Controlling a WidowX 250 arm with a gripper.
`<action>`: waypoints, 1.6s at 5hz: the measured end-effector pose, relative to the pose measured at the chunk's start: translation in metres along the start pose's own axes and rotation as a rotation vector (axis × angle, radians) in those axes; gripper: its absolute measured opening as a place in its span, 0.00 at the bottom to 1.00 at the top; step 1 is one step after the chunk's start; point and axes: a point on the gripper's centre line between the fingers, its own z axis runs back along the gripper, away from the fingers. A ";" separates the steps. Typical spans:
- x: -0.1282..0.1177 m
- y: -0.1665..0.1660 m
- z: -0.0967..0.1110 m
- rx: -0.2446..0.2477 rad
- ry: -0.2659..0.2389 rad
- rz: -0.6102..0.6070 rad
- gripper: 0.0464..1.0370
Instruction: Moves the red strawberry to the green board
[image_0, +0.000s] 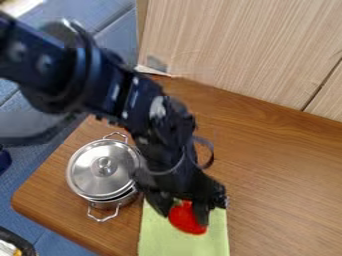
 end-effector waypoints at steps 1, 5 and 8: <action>-0.005 0.005 -0.019 0.022 0.049 -0.015 0.70; 0.014 0.001 0.003 0.041 0.021 -0.016 0.96; 0.043 -0.007 0.047 -0.013 -0.098 0.034 0.96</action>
